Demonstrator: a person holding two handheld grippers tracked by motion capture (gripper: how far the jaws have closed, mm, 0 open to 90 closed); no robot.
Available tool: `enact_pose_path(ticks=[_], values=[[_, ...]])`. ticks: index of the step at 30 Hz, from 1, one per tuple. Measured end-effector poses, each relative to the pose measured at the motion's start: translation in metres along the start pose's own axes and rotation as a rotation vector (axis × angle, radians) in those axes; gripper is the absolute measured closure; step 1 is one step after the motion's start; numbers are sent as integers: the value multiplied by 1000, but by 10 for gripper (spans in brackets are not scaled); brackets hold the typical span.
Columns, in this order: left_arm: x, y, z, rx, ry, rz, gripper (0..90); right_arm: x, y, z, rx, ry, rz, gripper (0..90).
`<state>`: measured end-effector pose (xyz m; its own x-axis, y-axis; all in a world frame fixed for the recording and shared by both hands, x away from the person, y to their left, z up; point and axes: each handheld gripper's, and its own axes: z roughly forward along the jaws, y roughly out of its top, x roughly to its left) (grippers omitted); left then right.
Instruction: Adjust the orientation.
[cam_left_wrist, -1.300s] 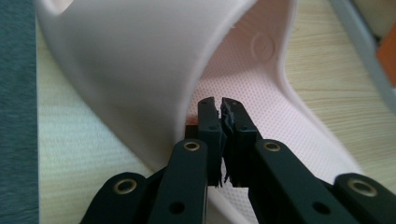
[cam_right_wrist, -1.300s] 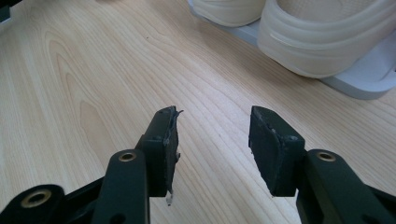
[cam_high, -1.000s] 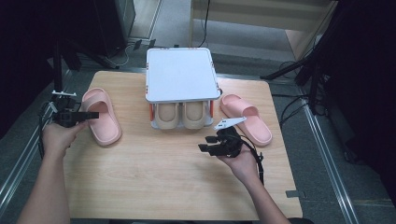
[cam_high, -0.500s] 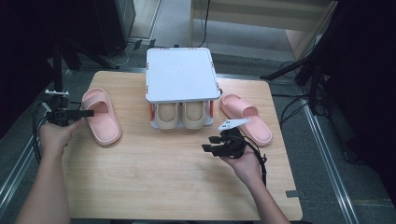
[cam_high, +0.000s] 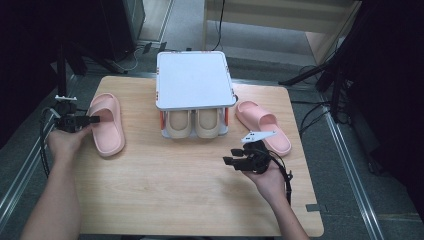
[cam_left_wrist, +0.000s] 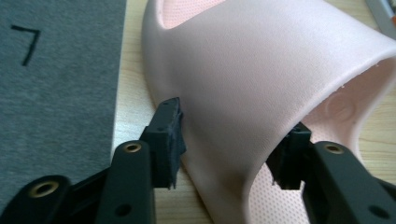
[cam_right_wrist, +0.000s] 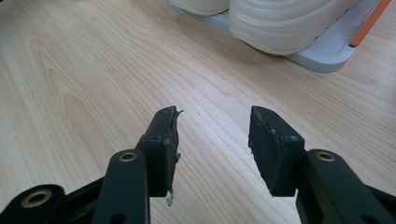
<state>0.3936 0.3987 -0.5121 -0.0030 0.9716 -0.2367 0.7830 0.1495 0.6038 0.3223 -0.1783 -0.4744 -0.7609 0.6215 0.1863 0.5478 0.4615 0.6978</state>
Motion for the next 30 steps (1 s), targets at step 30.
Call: enact_pose_path(ticks=[30], values=[[-28, -19, -58, -25, -165, 97, 833, -2, 22, 9, -29, 57, -25, 530]])
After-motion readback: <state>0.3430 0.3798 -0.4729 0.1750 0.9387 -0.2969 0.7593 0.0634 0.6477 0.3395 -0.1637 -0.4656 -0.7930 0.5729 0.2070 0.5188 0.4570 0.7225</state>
